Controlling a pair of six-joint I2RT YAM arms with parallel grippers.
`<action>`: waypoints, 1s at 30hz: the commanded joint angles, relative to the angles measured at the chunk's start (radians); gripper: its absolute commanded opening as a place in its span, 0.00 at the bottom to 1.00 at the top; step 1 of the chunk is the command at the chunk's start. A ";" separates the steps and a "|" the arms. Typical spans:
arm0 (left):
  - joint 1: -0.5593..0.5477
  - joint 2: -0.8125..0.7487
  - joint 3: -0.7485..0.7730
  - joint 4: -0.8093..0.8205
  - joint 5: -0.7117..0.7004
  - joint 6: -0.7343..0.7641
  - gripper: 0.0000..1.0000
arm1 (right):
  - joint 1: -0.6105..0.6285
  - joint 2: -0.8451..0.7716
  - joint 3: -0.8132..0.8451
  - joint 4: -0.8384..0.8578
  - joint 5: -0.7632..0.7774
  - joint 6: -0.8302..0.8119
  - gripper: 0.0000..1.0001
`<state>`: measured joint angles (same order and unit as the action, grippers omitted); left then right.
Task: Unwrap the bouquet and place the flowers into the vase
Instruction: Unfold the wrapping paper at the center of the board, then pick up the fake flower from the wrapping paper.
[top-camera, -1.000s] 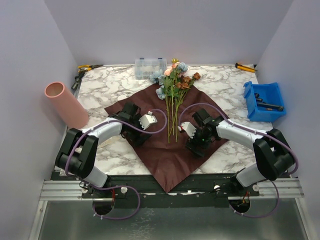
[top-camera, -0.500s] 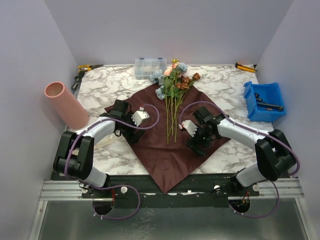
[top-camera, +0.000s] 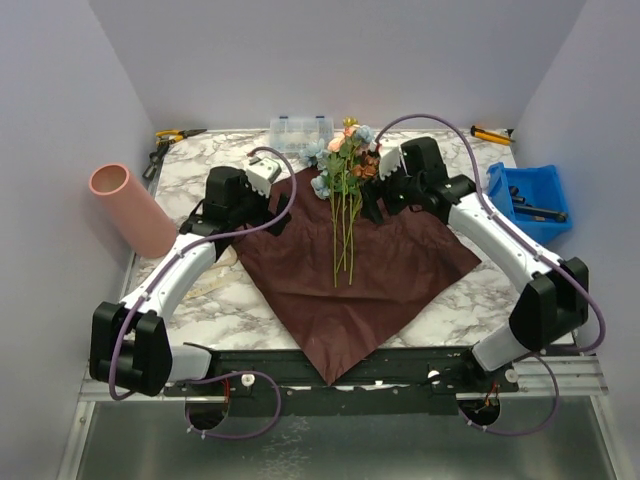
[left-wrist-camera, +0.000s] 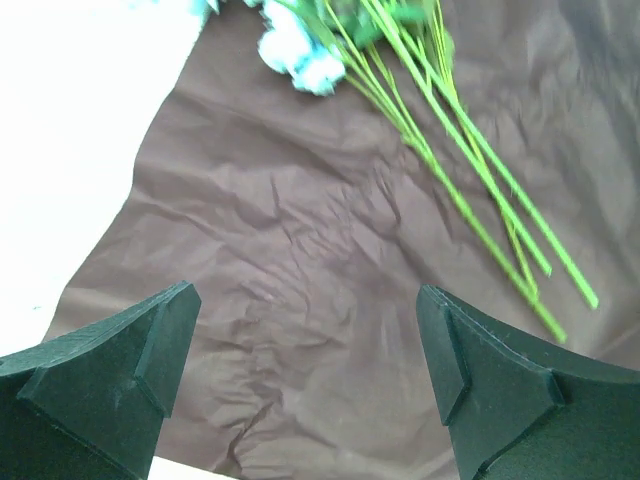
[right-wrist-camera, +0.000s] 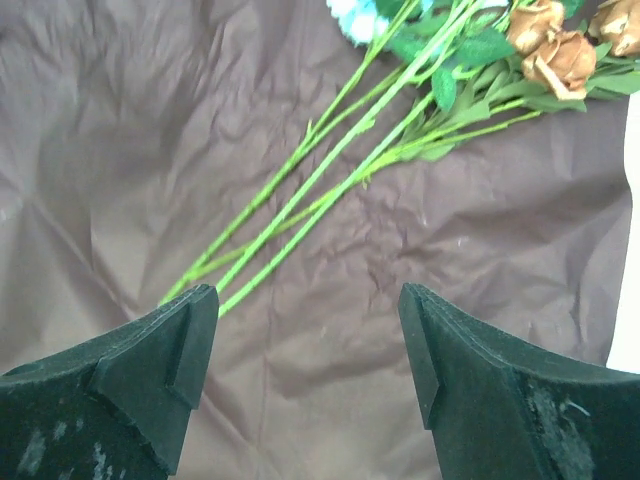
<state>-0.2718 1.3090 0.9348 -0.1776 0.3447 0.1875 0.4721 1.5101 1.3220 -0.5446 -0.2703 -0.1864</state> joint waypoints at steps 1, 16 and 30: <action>0.018 -0.027 -0.001 0.148 -0.132 -0.269 0.99 | -0.016 0.133 0.072 0.126 -0.054 0.206 0.81; 0.034 -0.043 0.003 0.136 -0.201 -0.295 0.99 | -0.027 0.512 0.263 0.246 -0.071 0.441 0.58; 0.036 -0.041 -0.004 0.138 -0.174 -0.296 0.99 | -0.065 0.681 0.349 0.235 -0.138 0.496 0.49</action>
<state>-0.2420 1.2900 0.9386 -0.0597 0.1635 -0.0975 0.4164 2.1498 1.6337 -0.3286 -0.3611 0.2840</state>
